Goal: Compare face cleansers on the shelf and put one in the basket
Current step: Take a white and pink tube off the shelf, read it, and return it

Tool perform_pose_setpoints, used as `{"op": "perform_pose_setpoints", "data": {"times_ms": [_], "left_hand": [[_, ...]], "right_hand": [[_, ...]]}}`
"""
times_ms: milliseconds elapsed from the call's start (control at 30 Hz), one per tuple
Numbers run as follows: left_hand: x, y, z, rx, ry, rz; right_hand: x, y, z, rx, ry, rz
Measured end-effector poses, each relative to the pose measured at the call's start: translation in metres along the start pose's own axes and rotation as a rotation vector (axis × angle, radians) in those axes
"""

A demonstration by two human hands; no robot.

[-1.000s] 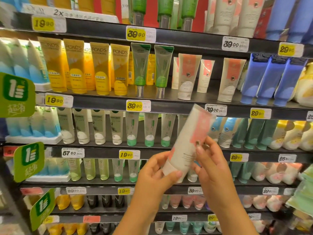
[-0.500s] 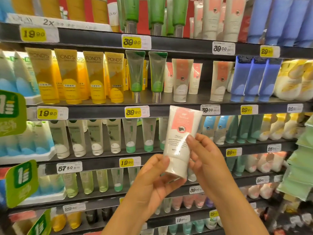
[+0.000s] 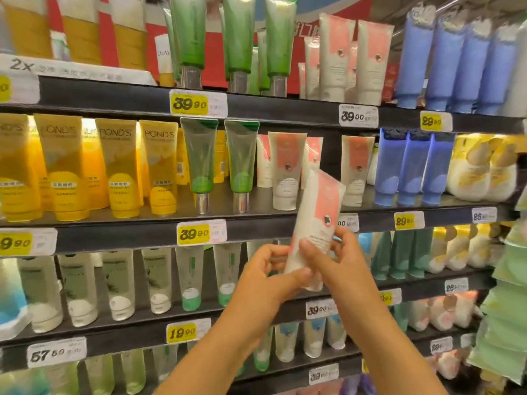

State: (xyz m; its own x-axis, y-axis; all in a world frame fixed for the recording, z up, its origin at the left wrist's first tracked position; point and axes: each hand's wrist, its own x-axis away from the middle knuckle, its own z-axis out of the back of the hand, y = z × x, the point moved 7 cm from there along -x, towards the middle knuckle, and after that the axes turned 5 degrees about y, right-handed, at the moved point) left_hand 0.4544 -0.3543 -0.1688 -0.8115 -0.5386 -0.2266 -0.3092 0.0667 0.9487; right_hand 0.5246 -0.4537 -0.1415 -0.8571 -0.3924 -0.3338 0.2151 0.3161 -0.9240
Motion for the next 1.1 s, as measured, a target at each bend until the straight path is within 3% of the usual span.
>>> {"op": "perform_pose_setpoints", "data": {"times_ms": [267, 467, 767, 1100], "left_hand": [[-0.072, 0.024, -0.026, -0.316, -0.052, -0.184], [-0.111, 0.058, 0.003, -0.574, 0.442, -0.46], [-0.153, 0.051, 0.002, -0.774, 0.458, -0.401], [-0.157, 0.046, 0.0, -0.75, 0.45, -0.387]], "right_hand": [[-0.088, -0.009, 0.01, -0.058, -0.014, 0.071], [-0.143, -0.009, 0.014, 0.03, -0.038, 0.153], [-0.178, 0.0, 0.013, 0.196, -0.015, 0.298], [-0.181, 0.009, 0.011, 0.351, 0.034, 0.347]]}}
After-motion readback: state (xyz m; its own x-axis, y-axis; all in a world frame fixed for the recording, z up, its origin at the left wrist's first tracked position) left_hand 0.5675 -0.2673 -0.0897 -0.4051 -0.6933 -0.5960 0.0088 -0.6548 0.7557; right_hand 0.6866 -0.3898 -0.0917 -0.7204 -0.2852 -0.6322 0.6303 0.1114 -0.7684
